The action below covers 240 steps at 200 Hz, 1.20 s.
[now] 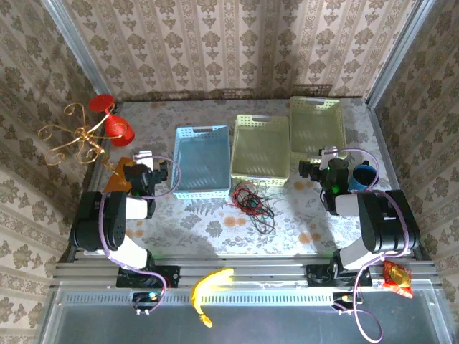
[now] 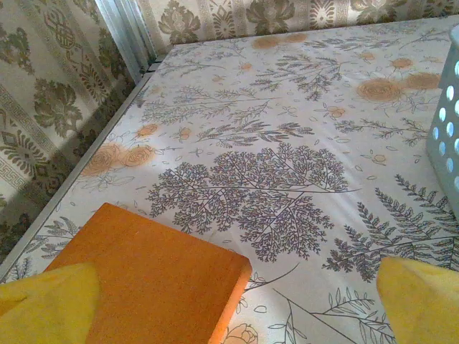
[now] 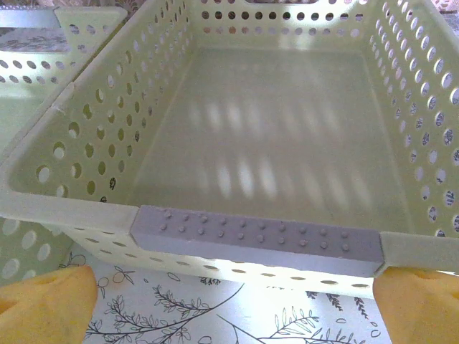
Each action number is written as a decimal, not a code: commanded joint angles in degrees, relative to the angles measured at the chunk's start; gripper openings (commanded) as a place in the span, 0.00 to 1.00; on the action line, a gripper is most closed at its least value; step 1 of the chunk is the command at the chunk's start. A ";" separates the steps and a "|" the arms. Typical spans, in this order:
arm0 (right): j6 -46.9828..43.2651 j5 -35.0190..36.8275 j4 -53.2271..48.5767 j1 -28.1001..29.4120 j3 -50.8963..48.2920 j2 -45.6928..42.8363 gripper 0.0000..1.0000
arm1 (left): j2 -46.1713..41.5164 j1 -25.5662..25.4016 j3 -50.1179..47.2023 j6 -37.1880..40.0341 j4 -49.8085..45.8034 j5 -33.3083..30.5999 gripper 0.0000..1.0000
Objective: Untangle the cables
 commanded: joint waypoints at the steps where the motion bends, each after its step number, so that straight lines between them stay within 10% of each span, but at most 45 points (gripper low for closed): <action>1: 0.04 -0.07 1.46 -0.07 0.50 -0.22 1.00 | 0.11 -0.25 -0.12 0.62 1.84 -0.28 1.00; 240: 0.39 -0.98 1.30 -0.52 0.59 -0.29 1.00 | 0.09 1.44 0.61 0.61 0.43 5.73 1.00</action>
